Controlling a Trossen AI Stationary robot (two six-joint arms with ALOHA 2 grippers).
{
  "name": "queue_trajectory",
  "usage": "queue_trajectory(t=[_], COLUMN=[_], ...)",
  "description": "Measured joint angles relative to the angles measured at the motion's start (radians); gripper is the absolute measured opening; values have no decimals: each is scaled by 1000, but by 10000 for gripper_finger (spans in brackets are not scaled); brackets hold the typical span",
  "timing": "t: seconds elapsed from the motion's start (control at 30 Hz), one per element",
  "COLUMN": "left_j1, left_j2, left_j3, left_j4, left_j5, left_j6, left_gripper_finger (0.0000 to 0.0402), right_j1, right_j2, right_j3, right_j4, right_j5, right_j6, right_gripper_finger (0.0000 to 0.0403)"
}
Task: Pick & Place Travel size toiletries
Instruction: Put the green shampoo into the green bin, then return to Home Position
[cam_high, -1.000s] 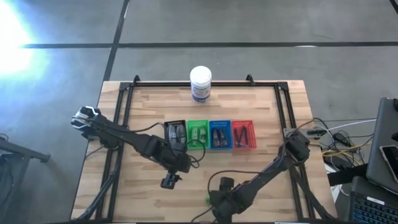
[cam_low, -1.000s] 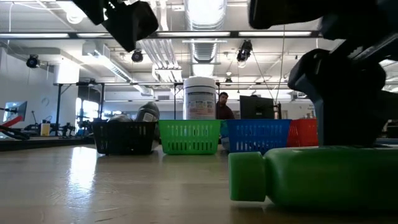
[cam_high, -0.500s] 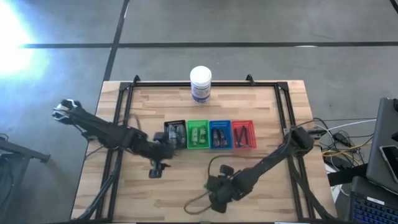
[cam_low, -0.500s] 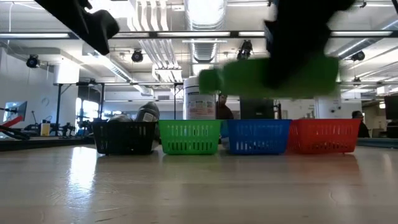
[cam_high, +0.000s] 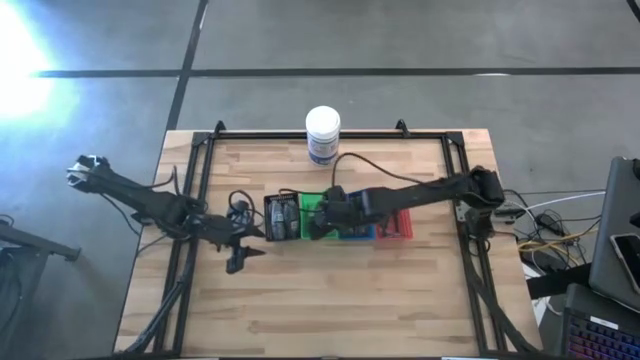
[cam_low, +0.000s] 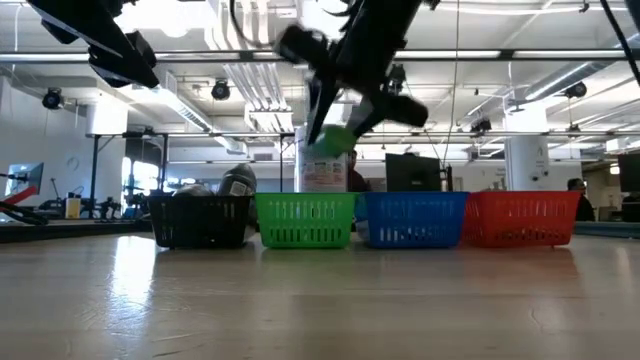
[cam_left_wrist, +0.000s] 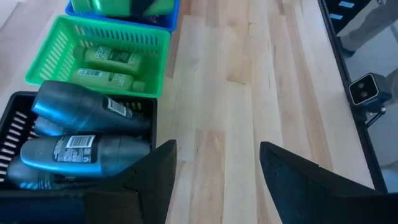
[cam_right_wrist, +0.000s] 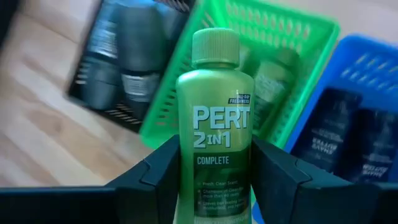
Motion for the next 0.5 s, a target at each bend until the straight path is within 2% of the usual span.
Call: queue_trajectory(t=[0.17,0.4,0.5], left_j1=[0,0,0], left_j2=[-47,-78,-88], left_j3=[-22,-22,-22], left_j4=[-16,-50,-51], left_j5=[0,0,4], left_j6=[-2,-1,-2], left_gripper_finger=[234,234,234], right_j1=[-40,-41,-41], right_j2=[69,71,53], right_j3=[3,20,27], right_j4=[44,34,14], right_j5=[-59,5,15], right_j6=[58,96,52], right_gripper_finger=[179,231,257])
